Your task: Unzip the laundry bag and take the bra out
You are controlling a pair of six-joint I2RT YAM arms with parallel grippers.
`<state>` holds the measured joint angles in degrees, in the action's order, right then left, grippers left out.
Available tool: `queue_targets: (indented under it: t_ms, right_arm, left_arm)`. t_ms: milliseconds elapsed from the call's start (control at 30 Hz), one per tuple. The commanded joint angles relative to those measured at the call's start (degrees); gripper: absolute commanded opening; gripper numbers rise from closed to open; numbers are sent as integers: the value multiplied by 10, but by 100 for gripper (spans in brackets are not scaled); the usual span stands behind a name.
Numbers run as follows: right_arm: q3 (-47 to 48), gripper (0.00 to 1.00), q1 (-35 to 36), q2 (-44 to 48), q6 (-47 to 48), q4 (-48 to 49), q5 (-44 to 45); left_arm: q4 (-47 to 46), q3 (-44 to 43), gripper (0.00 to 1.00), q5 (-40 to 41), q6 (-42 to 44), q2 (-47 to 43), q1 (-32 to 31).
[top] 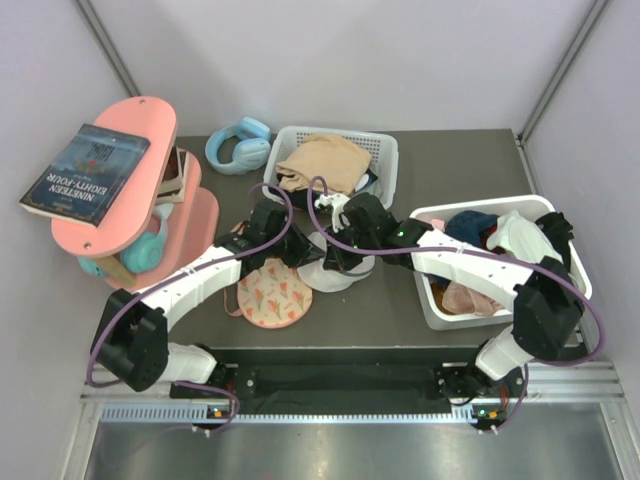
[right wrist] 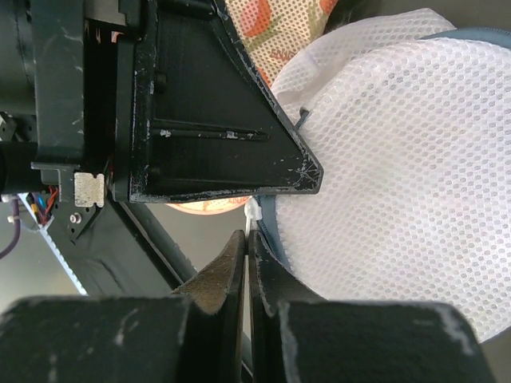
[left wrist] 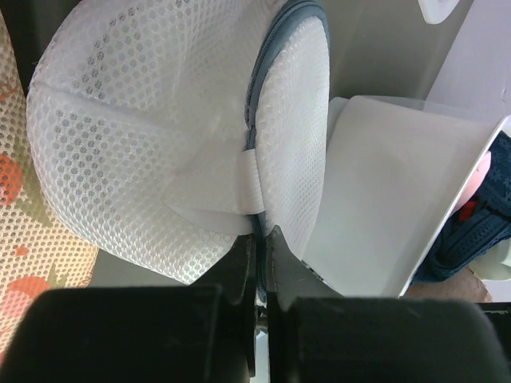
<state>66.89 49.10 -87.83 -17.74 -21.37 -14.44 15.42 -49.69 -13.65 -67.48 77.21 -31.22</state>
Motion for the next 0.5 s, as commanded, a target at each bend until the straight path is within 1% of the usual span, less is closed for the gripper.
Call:
queue_targets:
  t_ms: [0, 233, 467]
  right_arm:
    - [21, 0, 10, 20, 9, 18, 1]
    - [11, 0, 9, 25, 7, 8, 13]
    - [-26, 0, 1, 56, 0, 3, 36]
  left_arm:
    - [-23, -16, 0, 4, 9, 5, -2]
    - [-15, -20, 0, 15, 23, 2, 5]
    - [-1, -14, 0, 13, 38, -20, 48]
